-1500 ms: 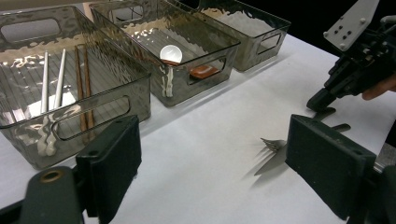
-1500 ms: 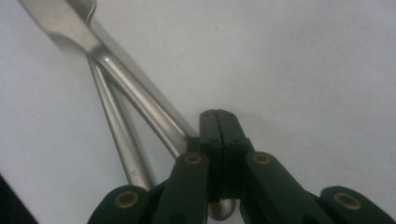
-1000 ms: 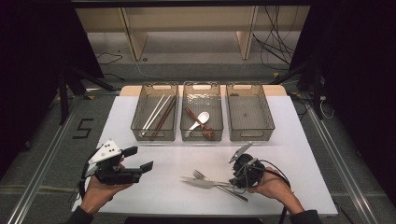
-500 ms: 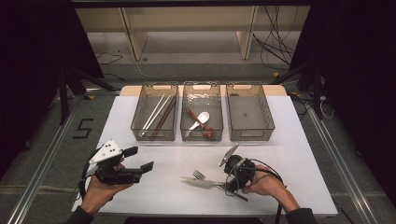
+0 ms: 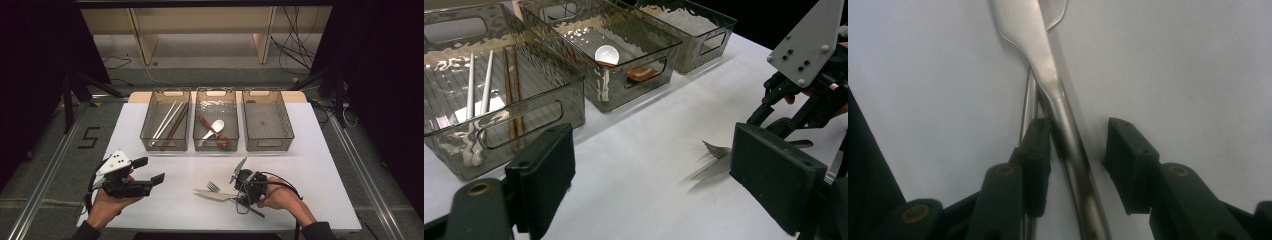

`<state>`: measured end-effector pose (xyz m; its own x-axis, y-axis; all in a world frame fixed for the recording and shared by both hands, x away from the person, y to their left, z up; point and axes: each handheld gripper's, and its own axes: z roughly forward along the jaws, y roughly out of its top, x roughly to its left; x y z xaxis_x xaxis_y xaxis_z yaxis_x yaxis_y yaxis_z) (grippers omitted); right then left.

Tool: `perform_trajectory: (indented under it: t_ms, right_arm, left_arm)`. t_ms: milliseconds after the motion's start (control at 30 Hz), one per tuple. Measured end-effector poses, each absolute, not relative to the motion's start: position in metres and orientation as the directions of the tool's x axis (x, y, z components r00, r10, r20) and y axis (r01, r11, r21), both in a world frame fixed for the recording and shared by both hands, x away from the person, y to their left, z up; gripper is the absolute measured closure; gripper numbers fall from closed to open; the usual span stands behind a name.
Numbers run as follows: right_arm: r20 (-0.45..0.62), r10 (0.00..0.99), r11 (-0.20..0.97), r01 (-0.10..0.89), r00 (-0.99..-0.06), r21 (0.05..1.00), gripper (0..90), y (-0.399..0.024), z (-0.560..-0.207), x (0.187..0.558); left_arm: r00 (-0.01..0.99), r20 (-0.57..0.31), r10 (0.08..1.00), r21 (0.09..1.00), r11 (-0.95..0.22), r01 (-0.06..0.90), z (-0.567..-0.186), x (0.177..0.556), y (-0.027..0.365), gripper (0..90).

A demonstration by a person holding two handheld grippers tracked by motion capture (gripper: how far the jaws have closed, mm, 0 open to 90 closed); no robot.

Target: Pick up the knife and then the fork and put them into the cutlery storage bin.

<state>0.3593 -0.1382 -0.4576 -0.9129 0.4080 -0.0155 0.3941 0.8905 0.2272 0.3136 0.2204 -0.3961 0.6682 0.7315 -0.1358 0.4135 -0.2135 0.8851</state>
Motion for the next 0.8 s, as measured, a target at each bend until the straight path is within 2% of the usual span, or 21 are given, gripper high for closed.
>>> perform_trajectory:
  t_ms: [133, 333, 533, 800]
  right_arm:
    - [-0.019, 0.39, 0.899, 0.376, -0.921, 0.224, 71.8, -0.1354, -0.4576, 0.3576]
    - [-0.031, 0.377, 0.908, 0.362, -0.926, 0.209, 73.7, -0.1328, -0.4571, 0.3564]
    - [-0.04, 0.347, 0.923, 0.333, -0.937, 0.195, 79.5, -0.1295, -0.4566, 0.3538]
    - [-0.049, 0.313, 0.935, 0.298, -0.948, 0.193, 80.5, -0.1294, -0.4563, 0.3528]
  left_arm:
    - [0.669, -0.136, 0.731, 0.886, -0.214, 0.413, -0.3961, 0.3136, 0.2199, 17.6]
    - [0.671, -0.135, 0.729, 0.885, -0.216, 0.413, -0.3962, 0.3139, 0.2196, 17.7]
    - [0.671, -0.134, 0.729, 0.885, -0.217, 0.412, -0.3963, 0.3138, 0.2199, 17.6]
    - [0.67, -0.134, 0.73, 0.885, -0.217, 0.413, -0.3962, 0.3138, 0.2202, 17.6]
